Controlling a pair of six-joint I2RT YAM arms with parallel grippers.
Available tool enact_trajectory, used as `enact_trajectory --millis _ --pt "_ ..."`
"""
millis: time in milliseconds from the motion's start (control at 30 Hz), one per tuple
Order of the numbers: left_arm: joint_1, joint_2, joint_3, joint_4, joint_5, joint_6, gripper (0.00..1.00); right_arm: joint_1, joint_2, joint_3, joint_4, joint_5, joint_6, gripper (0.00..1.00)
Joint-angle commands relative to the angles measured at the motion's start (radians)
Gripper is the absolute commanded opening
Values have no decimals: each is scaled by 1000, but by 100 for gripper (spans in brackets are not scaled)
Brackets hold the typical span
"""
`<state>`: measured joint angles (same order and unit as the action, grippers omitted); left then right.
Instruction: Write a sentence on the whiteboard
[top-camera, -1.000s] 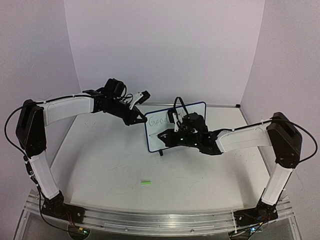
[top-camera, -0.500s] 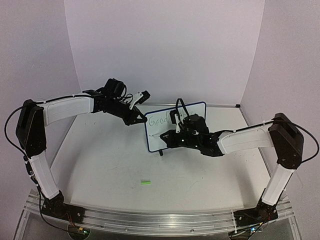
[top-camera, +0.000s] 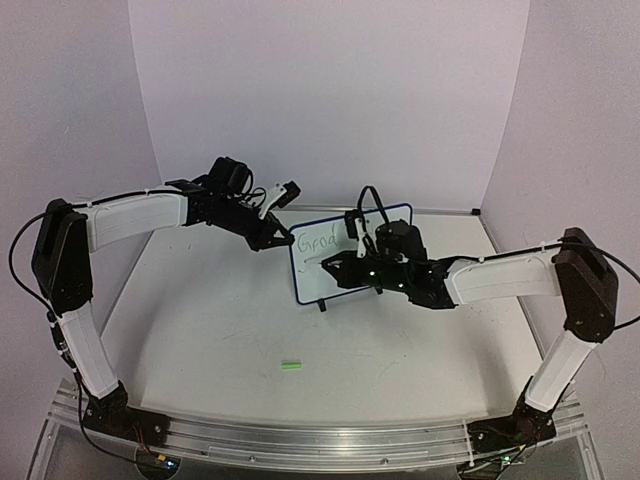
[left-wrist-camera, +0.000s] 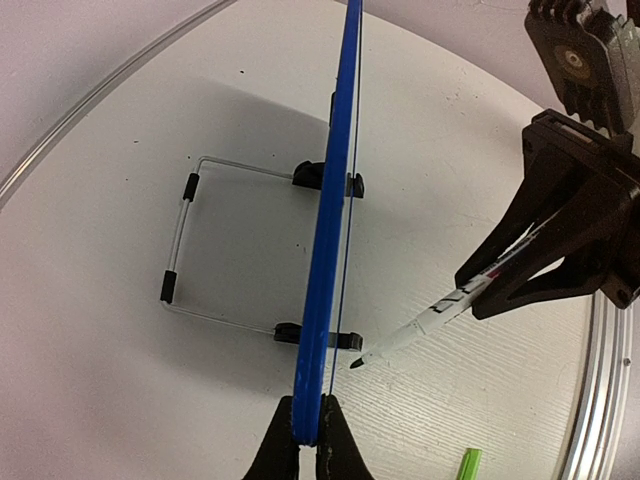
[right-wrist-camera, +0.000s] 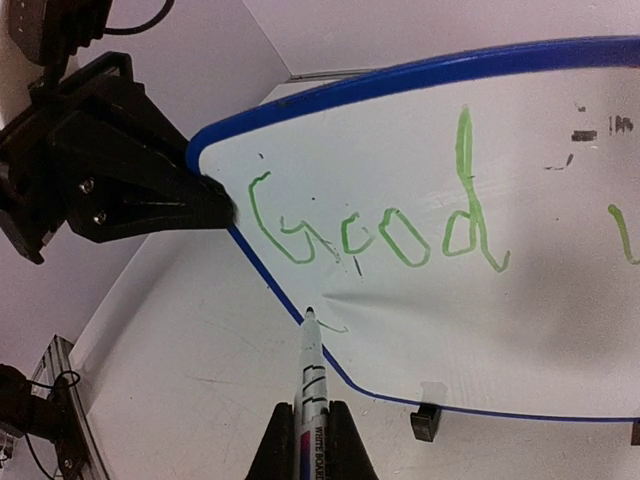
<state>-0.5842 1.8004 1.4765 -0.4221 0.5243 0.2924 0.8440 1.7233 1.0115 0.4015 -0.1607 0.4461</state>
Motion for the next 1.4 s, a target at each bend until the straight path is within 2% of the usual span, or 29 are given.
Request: enact_trajectory --millis 0,900,1367 --pt "6 -12 -15 -23 -84 57 0 -2 -2 23 10 -26 2 0" --pt "6 -3 -16 -18 -77 56 0 -5 134 72 -47 24 46 0" --pt "6 -3 -16 -18 -78 57 0 -4 5 -2 -37 64 24 0"
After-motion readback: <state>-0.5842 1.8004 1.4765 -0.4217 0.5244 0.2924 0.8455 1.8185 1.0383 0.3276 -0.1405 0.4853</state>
